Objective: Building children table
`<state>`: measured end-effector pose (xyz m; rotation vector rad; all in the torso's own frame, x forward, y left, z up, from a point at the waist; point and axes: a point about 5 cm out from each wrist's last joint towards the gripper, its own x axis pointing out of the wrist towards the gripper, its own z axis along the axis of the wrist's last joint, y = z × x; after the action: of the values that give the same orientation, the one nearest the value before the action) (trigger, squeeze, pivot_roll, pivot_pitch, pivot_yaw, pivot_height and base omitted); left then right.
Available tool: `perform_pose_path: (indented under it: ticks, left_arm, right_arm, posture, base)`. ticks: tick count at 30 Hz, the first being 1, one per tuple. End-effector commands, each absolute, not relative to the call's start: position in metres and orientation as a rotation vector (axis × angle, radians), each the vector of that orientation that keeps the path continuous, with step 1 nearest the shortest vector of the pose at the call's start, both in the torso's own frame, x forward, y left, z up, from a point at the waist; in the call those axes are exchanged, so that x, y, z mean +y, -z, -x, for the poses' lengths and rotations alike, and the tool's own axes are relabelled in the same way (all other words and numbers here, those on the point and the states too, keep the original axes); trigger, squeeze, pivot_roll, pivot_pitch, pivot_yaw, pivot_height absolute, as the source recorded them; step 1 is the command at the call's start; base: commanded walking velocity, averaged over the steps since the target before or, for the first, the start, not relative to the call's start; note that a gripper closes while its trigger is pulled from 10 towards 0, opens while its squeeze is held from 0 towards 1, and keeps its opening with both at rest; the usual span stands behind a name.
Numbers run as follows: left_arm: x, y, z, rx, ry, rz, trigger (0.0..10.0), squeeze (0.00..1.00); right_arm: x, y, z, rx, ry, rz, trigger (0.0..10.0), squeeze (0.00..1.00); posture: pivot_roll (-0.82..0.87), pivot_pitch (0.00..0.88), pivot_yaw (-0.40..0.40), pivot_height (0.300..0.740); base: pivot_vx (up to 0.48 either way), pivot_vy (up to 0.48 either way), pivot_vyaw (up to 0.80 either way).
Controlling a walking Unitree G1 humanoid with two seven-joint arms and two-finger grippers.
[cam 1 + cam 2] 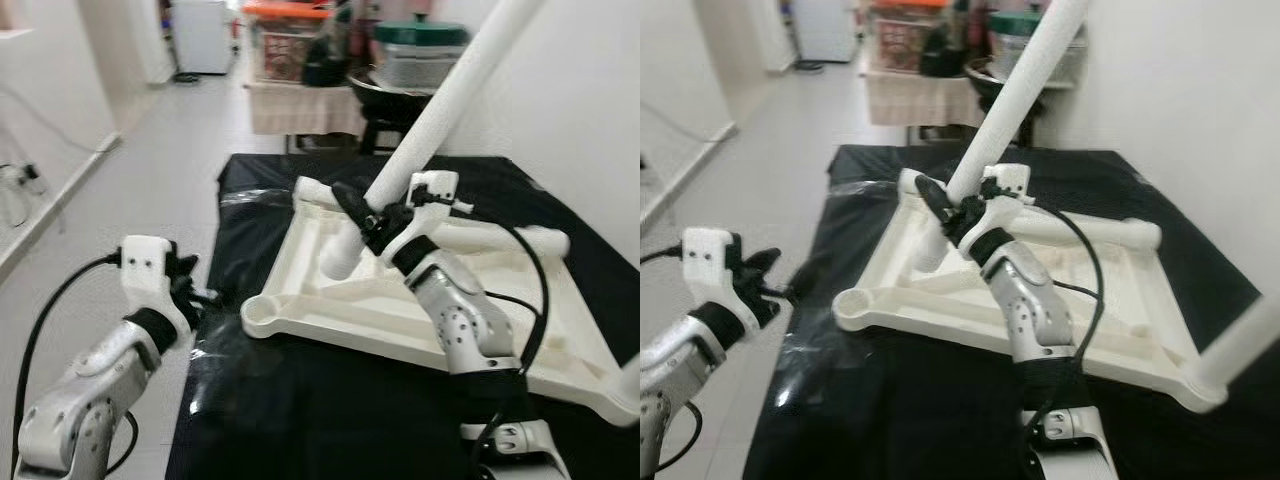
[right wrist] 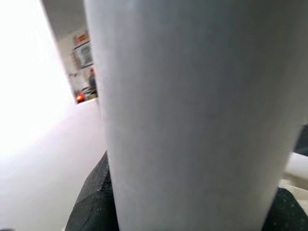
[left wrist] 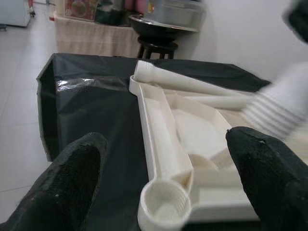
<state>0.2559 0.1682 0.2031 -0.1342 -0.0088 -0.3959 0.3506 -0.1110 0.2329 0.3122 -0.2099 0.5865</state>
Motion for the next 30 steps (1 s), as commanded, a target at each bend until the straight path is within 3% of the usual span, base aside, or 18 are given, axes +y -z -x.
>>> perform_pose_path:
  ticks: [1,9,12,15,30]
  left_arm:
    - [0.165,-0.204,-0.254,-0.001,0.411,0.112,10.0,0.0]
    - [0.17,-0.207,-0.239,-0.002,0.421,0.014,10.0,0.0]
    - [0.17,-0.206,-0.231,0.013,0.459,-0.001,10.0,0.0]
    - [0.162,-0.2,-0.207,0.075,0.569,-0.01,10.0,0.0]
    - [0.147,-0.198,-0.186,0.126,0.681,-0.053,10.0,0.0]
  right_arm:
    - [-0.111,-0.238,-0.352,-0.235,-0.584,-0.29,10.0,0.0]
    - [-0.104,-0.24,-0.359,-0.201,-0.606,-0.253,10.0,0.0]
    - [-0.095,-0.24,-0.36,-0.19,-0.684,-0.21,10.0,0.0]
    - [-0.072,-0.244,-0.357,-0.207,-0.901,-0.068,10.0,0.0]
    - [-0.064,-0.231,-0.357,-0.134,-1.19,-0.05,10.0,0.0]
  posture:
    - [-0.03,0.0,-0.06,0.74]
    - [-0.02,0.036,-0.073,0.74]
    - [-0.01,0.064,-0.082,0.74]
    - [0.0,0.101,-0.096,0.74]
    - [0.03,0.196,-0.114,0.74]
  base:
    - [0.0,0.0,0.8]
    - [0.0,0.0,0.47]
    - [0.0,0.0,0.0]
    - [0.0,0.0,0.0]
    - [0.0,0.0,0.14]
